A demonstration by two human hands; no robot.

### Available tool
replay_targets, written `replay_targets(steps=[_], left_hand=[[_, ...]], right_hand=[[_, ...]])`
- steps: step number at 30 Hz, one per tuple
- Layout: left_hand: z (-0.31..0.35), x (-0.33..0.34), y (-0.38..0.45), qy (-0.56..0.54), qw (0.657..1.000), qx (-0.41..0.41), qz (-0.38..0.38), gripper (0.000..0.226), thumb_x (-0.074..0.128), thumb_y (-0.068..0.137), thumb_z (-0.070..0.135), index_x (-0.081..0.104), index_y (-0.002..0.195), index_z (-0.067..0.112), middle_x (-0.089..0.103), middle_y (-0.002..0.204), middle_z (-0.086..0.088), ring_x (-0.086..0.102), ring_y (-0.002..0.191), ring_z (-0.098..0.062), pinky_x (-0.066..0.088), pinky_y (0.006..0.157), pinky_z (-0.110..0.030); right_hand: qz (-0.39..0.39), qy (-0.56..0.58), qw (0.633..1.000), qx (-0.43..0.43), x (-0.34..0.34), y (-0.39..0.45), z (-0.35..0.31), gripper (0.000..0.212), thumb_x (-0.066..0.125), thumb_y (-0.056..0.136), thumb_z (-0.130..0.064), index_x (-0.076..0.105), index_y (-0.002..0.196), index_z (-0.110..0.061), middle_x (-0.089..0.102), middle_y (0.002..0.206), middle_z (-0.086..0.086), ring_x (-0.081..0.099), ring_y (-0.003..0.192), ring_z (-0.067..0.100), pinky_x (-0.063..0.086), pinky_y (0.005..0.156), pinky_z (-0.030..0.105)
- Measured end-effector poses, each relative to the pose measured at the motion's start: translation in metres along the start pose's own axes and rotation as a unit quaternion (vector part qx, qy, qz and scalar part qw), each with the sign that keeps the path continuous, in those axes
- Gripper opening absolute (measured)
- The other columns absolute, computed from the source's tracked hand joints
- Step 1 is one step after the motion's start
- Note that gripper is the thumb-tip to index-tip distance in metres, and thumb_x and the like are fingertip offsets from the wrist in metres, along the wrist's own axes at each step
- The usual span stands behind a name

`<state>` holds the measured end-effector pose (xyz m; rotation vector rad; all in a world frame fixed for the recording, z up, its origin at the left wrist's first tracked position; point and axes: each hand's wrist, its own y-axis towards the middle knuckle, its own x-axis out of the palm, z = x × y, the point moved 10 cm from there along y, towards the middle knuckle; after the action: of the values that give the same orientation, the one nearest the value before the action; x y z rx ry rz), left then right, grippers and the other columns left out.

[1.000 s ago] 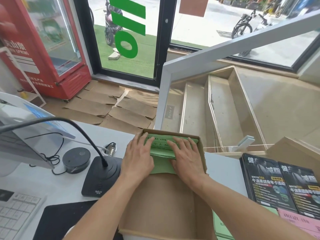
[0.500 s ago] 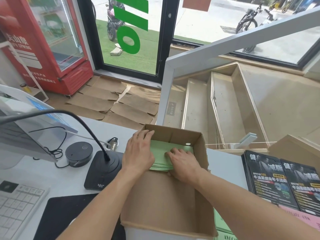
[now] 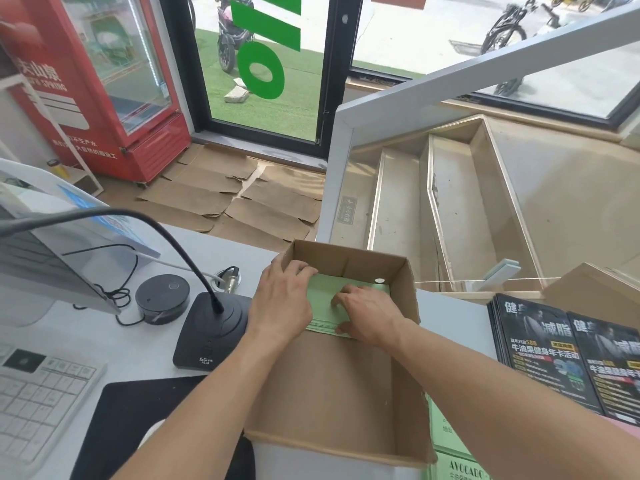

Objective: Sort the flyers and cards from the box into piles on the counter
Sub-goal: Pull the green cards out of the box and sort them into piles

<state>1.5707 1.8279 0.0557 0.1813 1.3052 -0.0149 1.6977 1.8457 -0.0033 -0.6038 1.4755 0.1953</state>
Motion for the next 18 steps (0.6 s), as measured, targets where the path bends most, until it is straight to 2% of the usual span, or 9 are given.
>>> replay_targets(steps=[4,7,11,14,18], left_hand=[[0.006,0.005,-0.003,0.063,0.998,0.024,-0.019,0.053,0.057,0.078,0.006,0.062,0.128,0.022,0.062,0.126,0.006,0.031,0.14,-0.037,0.036,0.111,-0.039],[0.006,0.007,-0.002,0.071,0.997,0.023,-0.029,0.05,0.061,0.078,0.01,0.062,0.126,0.023,0.063,0.124,0.006,0.03,0.141,-0.038,0.037,0.111,-0.04],[0.007,0.01,-0.002,0.079,0.995,0.026,-0.046,0.049,0.065,0.083,0.017,0.059,0.131,0.024,0.06,0.127,0.006,0.025,0.144,-0.038,0.034,0.113,-0.041],[0.006,0.01,-0.002,0.082,0.995,0.022,-0.049,0.049,0.064,0.084,0.017,0.057,0.132,0.025,0.059,0.129,0.007,0.023,0.145,-0.038,0.033,0.113,-0.04],[0.006,0.012,-0.002,0.088,0.995,0.021,-0.05,0.048,0.064,0.085,0.021,0.057,0.132,0.026,0.058,0.128,0.007,0.023,0.145,-0.037,0.031,0.114,-0.039]], right_hand=[[-0.007,0.005,1.0,-0.003,-0.005,0.001,0.0,0.049,0.071,0.085,-0.045,0.06,0.129,-0.028,0.06,0.125,-0.004,0.062,0.111,0.026,0.051,0.087,0.037],[-0.007,-0.013,1.0,-0.013,-0.009,0.0,0.001,0.043,0.065,0.088,-0.037,0.059,0.13,-0.029,0.062,0.125,-0.004,0.064,0.107,0.026,0.052,0.084,0.038],[-0.023,-0.055,0.998,-0.034,-0.006,-0.002,-0.007,0.046,0.061,0.084,-0.039,0.056,0.128,-0.026,0.061,0.116,-0.001,0.066,0.092,0.03,0.051,0.074,0.038],[-0.034,-0.065,0.997,-0.038,-0.008,-0.001,-0.008,0.047,0.062,0.085,-0.041,0.057,0.128,-0.025,0.061,0.115,0.0,0.066,0.09,0.031,0.051,0.074,0.038],[-0.031,-0.083,0.995,-0.042,-0.009,-0.003,-0.015,0.038,0.058,0.086,-0.03,0.056,0.123,-0.02,0.06,0.107,0.004,0.065,0.081,0.033,0.041,0.062,0.035]])
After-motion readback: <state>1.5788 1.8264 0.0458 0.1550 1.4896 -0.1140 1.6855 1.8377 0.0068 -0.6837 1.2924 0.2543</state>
